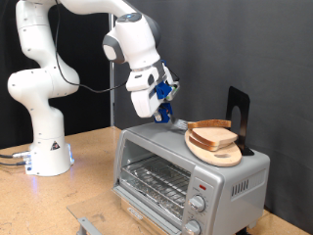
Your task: Make a piece of toast with the oven
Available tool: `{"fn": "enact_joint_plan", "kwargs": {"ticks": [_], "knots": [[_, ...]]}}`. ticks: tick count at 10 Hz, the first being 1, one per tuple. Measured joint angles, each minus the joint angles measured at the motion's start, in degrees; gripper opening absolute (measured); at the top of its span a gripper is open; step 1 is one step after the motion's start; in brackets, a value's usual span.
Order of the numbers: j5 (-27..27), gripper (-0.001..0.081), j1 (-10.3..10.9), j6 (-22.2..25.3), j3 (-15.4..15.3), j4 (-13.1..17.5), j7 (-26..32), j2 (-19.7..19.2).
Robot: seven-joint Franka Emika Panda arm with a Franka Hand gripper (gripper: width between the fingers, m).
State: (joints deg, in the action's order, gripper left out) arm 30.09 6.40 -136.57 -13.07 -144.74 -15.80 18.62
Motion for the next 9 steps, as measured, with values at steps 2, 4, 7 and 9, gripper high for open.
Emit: {"fn": "enact_joint_plan", "kwargs": {"ticks": [2, 4, 7, 9], "knots": [[-0.5, 0.0386, 0.1, 0.4, -0.3, 0.0, 0.0, 0.0], [-0.5, 0.0386, 0.5, 0.5, -1.1, 0.0, 0.1, 0.1], [-0.4, 0.0386, 1.3, 0.5, -2.0, 0.0, -0.2, 0.9], [-0.4, 0.0386, 1.3, 0.5, -2.4, 0.0, -0.6, 1.1]]}}
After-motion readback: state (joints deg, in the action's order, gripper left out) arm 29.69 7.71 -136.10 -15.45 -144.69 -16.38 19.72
